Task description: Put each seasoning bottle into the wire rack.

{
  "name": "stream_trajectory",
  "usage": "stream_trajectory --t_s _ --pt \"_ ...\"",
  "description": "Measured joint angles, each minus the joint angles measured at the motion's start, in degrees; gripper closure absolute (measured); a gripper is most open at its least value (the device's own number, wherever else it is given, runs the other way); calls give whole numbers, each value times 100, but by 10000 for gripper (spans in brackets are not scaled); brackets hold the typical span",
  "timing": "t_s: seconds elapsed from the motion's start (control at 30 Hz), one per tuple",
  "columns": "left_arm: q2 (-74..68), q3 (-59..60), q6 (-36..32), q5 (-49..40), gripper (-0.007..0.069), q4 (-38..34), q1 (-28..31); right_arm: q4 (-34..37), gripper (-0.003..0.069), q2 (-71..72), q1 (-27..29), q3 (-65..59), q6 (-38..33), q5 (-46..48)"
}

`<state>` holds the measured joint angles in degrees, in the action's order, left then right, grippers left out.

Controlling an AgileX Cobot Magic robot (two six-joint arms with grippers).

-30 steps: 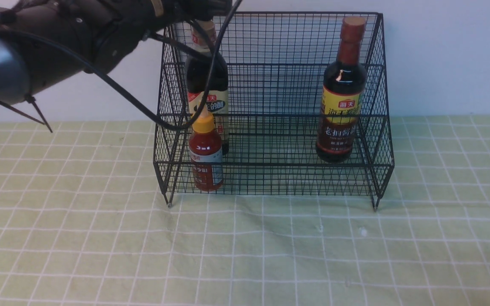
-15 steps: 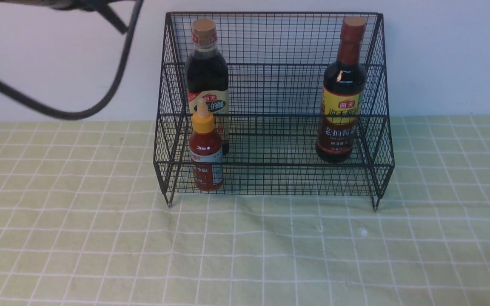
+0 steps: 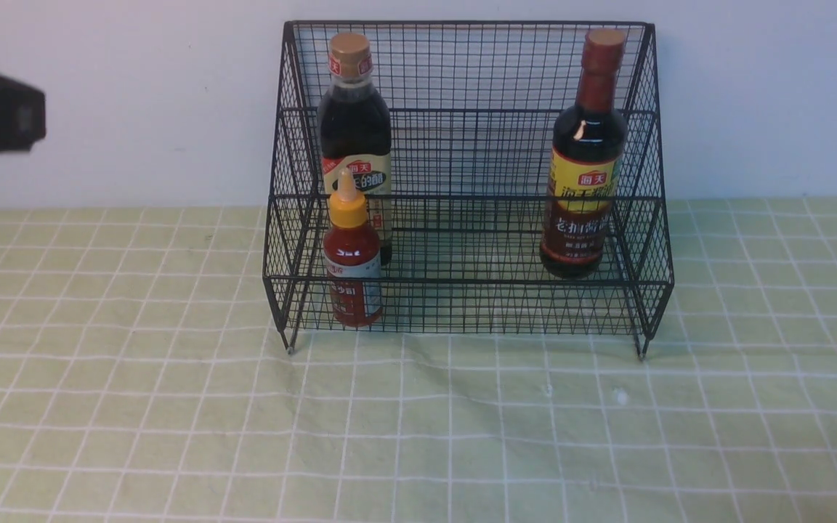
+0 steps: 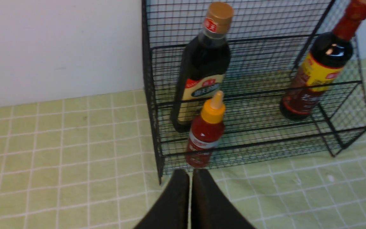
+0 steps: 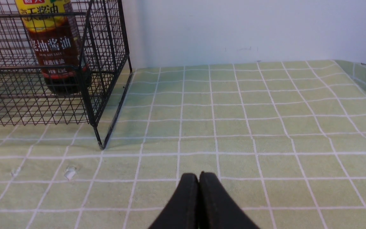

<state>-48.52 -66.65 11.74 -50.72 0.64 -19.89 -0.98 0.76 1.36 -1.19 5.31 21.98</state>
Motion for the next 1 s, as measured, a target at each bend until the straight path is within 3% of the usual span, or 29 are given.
stream_trajectory --t_s 0.23,0.67,0.87,1.0 --pt "1541 1125 -12 30 631 -151 0 0 673 0 0 0 0 0" --pt "2808 1450 -495 164 631 73 0 0 673 0 0 0 0 0" --pt "3478 2515 -576 1040 631 218 243 0 673 0 0 0 0 0" --pt "4215 3877 -732 1895 631 218 832 0 673 0 0 0 0 0"
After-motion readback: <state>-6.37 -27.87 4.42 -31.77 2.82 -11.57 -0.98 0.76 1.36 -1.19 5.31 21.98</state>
